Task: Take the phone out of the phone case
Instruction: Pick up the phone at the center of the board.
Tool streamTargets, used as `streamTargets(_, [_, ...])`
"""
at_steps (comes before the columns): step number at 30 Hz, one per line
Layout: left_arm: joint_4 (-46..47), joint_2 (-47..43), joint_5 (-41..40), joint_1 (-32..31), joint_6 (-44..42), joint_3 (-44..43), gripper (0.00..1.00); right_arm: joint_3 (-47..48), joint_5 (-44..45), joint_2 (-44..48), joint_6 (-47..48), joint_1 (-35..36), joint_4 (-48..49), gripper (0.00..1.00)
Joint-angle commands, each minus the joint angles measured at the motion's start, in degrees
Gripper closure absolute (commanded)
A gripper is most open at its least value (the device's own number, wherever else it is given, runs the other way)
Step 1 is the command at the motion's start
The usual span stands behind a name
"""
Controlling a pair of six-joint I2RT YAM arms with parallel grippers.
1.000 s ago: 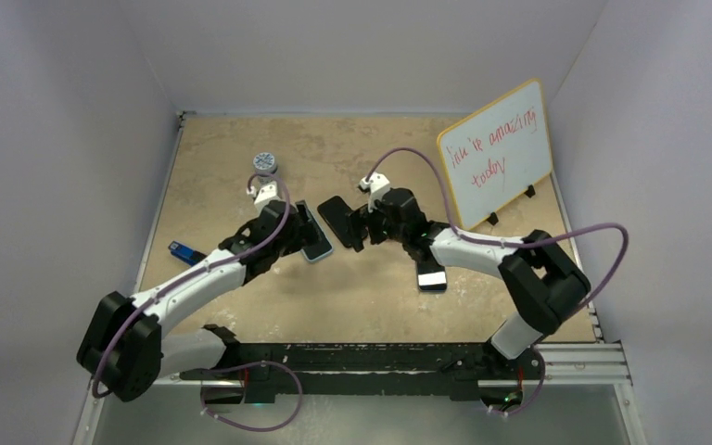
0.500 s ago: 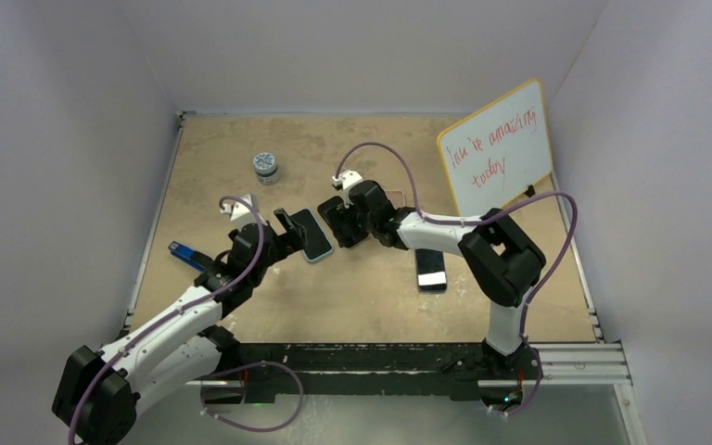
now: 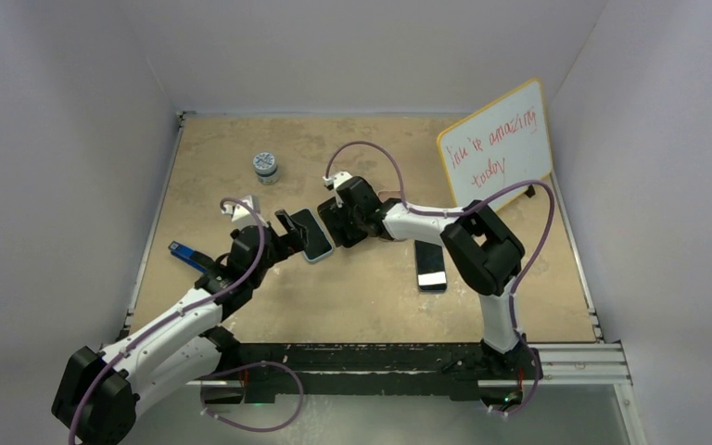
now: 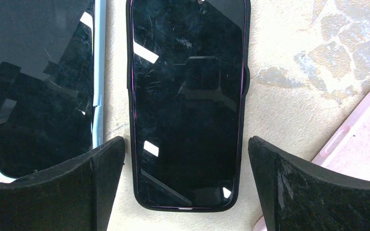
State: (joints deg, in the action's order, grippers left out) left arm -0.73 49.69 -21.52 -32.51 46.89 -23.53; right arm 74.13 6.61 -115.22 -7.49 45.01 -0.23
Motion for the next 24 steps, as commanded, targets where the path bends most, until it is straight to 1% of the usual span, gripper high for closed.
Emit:
streamTargets(1, [3.58, -0.40, 0.98, 0.36, -1.46, 0.42, 0.04, 2.71, 0.98, -1.05, -1.20, 0.29, -5.18, 0.03])
streamTargets(5, [4.36, -0.06, 2.37, 0.35, -1.99, 0.50, 0.04, 1.69, -0.10, -0.08, -1.84, 0.34, -6.27, 0.17])
streamTargets(8, [5.18, 0.48, 4.01, 0.36, -2.28, 0.56, 0.04, -0.63, -2.87, 1.47, -2.87, 0.27, -6.32, 0.27])
streamTargets(14, [6.64, 1.74, 8.06, 0.40, -2.19, 0.46, 0.04, -7.13, -6.14, 5.67, -6.11, 0.32, -4.30, 0.53])
streamTargets(17, [6.91, 2.38, 10.16, 0.35, -0.96, 0.71, 0.05, -11.93, -6.51, 9.13, -8.82, 0.37, -0.77, 0.61])
streamTargets(21, [8.66, 3.39, 14.28, 0.39, 2.47, 1.77, 0.05, -19.35, -10.06, 15.19, -12.71, 0.29, 5.29, 0.69])
streamTargets(24, [11.29, 5.05, 17.84, 0.35, 5.33, 2.79, 0.07, -24.65, -11.77, 18.71, -16.04, 0.29, 9.32, 0.72])
